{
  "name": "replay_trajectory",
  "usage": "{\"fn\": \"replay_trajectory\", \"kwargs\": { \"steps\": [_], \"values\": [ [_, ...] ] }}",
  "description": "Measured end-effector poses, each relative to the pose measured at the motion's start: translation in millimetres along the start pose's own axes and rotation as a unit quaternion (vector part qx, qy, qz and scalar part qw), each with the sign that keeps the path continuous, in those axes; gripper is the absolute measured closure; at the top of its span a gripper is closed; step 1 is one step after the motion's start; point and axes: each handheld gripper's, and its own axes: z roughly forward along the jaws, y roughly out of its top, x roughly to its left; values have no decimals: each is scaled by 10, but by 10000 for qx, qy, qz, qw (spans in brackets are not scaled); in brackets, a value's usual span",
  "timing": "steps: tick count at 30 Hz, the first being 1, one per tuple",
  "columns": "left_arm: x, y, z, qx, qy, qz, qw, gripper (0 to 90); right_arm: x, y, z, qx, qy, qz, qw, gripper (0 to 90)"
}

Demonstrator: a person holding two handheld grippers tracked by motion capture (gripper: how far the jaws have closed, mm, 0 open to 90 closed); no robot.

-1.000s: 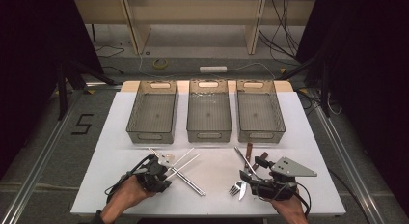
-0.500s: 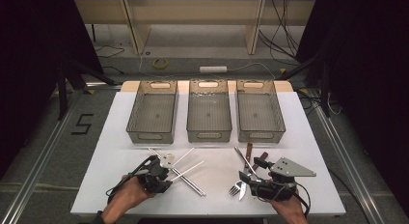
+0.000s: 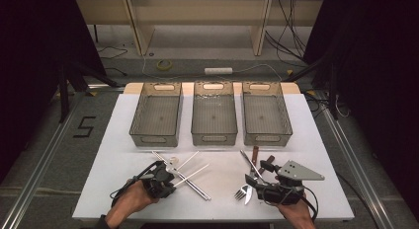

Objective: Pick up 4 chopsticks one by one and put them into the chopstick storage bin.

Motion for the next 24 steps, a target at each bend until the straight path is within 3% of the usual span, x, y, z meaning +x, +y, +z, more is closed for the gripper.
{"fn": "replay_trajectory", "kwargs": {
  "steps": [11,17,24],
  "values": [
    [-26,15,-98,-153,-78,166,9997,841,-5,2,-6,-2,1,-3,10000,288],
    [4,36,-249,-484,-106,55,9988,842,-9,3,-10,-11,-9,11,10000,288],
    [145,66,-383,-860,-156,-197,9960,842,-18,2,-17,-44,-49,33,10000,287]
  ]
}}
